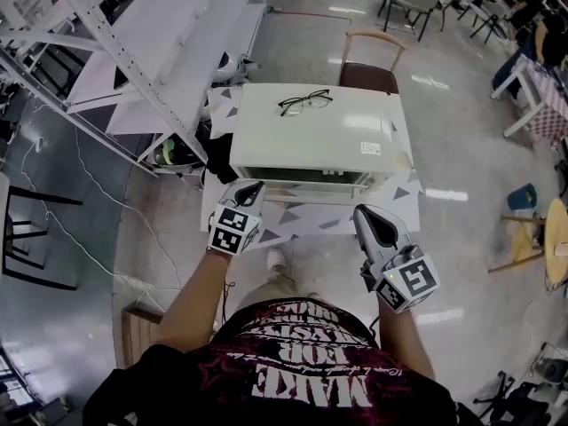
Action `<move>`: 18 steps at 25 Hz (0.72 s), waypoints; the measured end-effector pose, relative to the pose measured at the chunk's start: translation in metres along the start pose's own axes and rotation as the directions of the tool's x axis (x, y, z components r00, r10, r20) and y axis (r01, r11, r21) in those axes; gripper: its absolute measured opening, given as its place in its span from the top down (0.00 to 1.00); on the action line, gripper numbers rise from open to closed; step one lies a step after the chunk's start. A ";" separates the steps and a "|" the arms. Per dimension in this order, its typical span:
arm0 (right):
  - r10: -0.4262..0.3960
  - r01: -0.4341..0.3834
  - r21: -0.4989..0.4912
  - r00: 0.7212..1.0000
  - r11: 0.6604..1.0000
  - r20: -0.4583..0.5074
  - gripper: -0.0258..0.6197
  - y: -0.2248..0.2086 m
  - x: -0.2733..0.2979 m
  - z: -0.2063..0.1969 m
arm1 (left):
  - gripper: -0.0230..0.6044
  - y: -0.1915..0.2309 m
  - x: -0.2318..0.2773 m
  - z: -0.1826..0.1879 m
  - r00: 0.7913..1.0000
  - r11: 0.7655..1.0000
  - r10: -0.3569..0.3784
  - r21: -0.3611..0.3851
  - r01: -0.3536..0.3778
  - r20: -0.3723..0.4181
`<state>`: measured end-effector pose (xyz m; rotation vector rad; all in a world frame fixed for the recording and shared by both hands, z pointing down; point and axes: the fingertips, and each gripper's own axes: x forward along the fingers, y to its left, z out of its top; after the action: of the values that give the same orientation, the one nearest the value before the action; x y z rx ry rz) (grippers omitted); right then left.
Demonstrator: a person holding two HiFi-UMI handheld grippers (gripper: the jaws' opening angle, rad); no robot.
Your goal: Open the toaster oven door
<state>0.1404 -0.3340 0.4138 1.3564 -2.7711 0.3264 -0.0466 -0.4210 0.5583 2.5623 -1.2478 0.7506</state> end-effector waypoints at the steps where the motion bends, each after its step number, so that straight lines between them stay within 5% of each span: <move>1: 0.000 0.000 -0.002 1.000 1.000 0.000 0.92 0.000 -0.004 0.000 | 0.96 -0.002 -0.001 -0.002 1.000 1.000 0.002 0.001 -0.002 -0.002; 18: 0.003 -0.003 -0.018 1.000 1.000 -0.004 0.92 0.010 -0.063 -0.003 | 0.96 -0.062 -0.029 -0.073 1.000 0.996 0.008 -0.093 -0.007 0.011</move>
<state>0.1717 -0.2783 0.4073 1.3463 -2.7663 0.3032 -0.0397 -0.3345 0.6079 2.4925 -1.2656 0.6643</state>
